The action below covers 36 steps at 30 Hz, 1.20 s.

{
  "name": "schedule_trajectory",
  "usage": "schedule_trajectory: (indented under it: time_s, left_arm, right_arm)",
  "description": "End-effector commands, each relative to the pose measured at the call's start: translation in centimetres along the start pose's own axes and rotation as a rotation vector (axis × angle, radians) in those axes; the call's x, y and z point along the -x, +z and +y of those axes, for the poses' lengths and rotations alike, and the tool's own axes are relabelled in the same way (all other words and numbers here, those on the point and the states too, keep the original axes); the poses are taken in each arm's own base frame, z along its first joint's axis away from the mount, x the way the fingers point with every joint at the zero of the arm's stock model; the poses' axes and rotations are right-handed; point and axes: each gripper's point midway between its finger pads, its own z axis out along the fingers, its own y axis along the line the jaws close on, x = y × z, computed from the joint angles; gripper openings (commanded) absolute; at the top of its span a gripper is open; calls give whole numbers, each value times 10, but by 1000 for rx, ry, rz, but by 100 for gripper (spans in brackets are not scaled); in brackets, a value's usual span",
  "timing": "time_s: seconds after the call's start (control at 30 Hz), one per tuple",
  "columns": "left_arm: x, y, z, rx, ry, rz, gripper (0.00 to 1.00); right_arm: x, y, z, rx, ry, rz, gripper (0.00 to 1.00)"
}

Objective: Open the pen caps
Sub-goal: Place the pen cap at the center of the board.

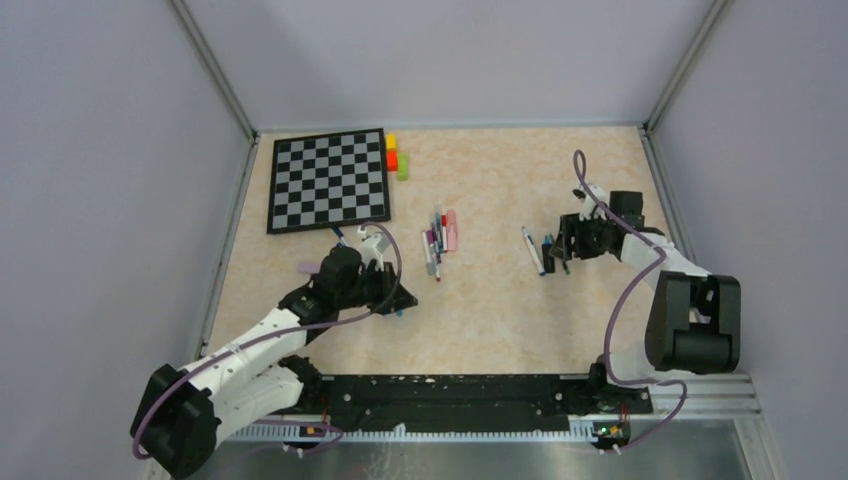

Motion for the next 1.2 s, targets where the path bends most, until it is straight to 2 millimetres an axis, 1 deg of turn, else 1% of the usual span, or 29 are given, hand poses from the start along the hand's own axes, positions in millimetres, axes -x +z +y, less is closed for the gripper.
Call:
schedule_trajectory:
  time_s: [0.0, 0.1, 0.3, 0.47, 0.57, 0.7, 0.9, 0.97, 1.0, 1.07, 1.17]
  left_arm:
    - [4, 6, -1, 77, 63, 18, 2]
    - [-6, 16, 9, 179, 94, 70, 3]
    - [-14, 34, 27, 350, 147, 148, 6]
    - [-16, 43, 39, 414, 170, 204, 15]
    - [-15, 45, 48, 460, 184, 212, 18]
    - [-20, 48, 55, 481, 191, 238, 22]
    - [-20, 50, 61, 507, 198, 247, 31]
    - [-17, 50, 60, 513, 199, 239, 33]
    - [-16, 50, 59, 514, 199, 236, 36]
    - [-13, 50, 55, 505, 199, 225, 38]
    - [-8, 49, 49, 491, 199, 205, 39]
  right_arm:
    - [26, -20, 9, 48, -124, -66, 60]
    - [28, -26, 11, 52, -167, -75, 61]
    - [35, -41, 14, 23, -241, -124, 62]
    - [35, -49, 15, 4, -289, -153, 62]
    - [34, -50, 15, 5, -304, -152, 62]
    - [32, -50, 15, 6, -316, -148, 62]
    - [28, -49, 20, 36, -325, -141, 62]
    - [27, -49, 21, 43, -327, -140, 63]
    - [27, -50, 22, 44, -329, -140, 63]
    - [28, -50, 22, 45, -333, -144, 63]
    - [28, -51, 23, 48, -339, -148, 63]
